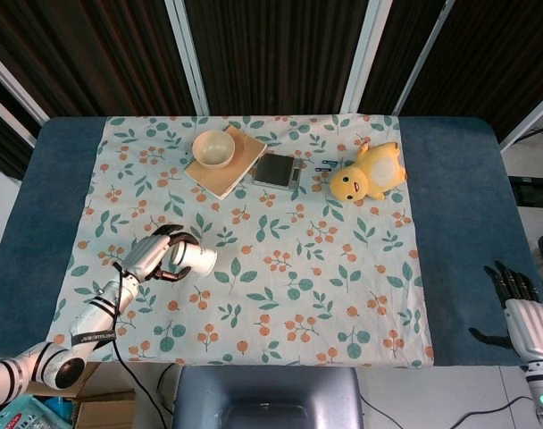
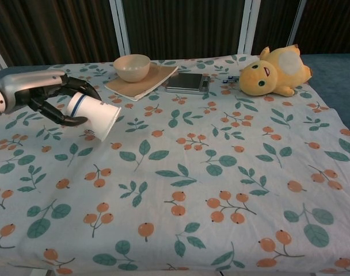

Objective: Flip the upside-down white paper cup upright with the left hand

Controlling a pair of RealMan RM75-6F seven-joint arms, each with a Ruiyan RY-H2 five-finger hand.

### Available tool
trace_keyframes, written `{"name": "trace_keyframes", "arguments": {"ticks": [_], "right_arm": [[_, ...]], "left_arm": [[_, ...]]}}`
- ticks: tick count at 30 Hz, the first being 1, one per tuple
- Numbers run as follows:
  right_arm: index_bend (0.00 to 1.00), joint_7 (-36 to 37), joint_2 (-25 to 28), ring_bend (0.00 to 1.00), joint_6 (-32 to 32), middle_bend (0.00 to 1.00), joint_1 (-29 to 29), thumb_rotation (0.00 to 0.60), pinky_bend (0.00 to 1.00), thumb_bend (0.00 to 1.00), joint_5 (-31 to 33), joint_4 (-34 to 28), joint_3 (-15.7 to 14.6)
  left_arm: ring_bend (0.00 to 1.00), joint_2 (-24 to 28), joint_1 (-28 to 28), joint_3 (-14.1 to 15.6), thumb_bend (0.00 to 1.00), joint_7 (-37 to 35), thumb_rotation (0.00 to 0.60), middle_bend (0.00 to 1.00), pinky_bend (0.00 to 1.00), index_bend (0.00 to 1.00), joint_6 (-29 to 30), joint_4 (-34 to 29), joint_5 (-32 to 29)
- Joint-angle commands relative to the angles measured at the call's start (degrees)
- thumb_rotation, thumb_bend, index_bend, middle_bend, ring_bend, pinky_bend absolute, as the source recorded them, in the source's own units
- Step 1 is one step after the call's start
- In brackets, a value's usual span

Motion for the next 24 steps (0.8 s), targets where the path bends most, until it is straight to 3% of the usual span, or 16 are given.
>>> {"name": "trace_keyframes", "arguments": {"ticks": [1, 7, 11, 13, 19, 24], "right_arm": [[0.0, -0.12, 0.1, 0.0, -0.07, 0.0, 0.05, 0.6, 0.0, 0.14, 0.11, -0.15, 0.03], [0.0, -0.1, 0.17, 0.0, -0.31, 0.0, 0.05, 0.6, 0.0, 0.14, 0.44, -0.12, 0.0], [0.0, 0.07, 0.08, 0.0, -0.34, 0.0, 0.02, 0.6, 0.0, 0.14, 0.56, 0.04, 0.0], [0.0, 0.19, 0.01, 0.0, -0.37, 0.0, 0.01, 0.6, 0.0, 0.14, 0.55, 0.2, -0.05], [0.0, 0.37, -0.05, 0.0, -0.39, 0.0, -0.06, 0.6, 0.0, 0.14, 0.57, 0.45, -0.15], [0.0, 0.23, 0.01, 0.0, -0.7, 0.0, 0.0, 0.6, 0.0, 0.14, 0.76, 0.34, -0.21]], "left_arm": [[0.06, -5.24, 3.86, 0.66, 0.37, -10.47, 0.6, 0.32, 0.09, 0.28, 0.08, 8.75, 8.47], [0.01, -7.53, 4.01, 1.95, 0.37, -11.65, 0.6, 0.23, 0.08, 0.18, 0.69, 13.53, 11.35], [0.0, -6.93, 3.56, 2.68, 0.37, -10.61, 0.6, 0.05, 0.05, 0.03, 0.12, 14.11, 12.61], [0.0, -6.37, 3.52, 2.73, 0.37, -9.2, 0.6, 0.0, 0.05, 0.0, 0.66, 13.92, 13.11], [0.0, -3.61, 3.13, 2.79, 0.37, 2.43, 0.6, 0.0, 0.03, 0.0, 3.84, 11.99, 15.38], [0.0, -0.47, 2.44, 3.37, 0.37, 21.29, 0.6, 0.0, 0.01, 0.0, 6.39, 7.66, 18.24]]}}
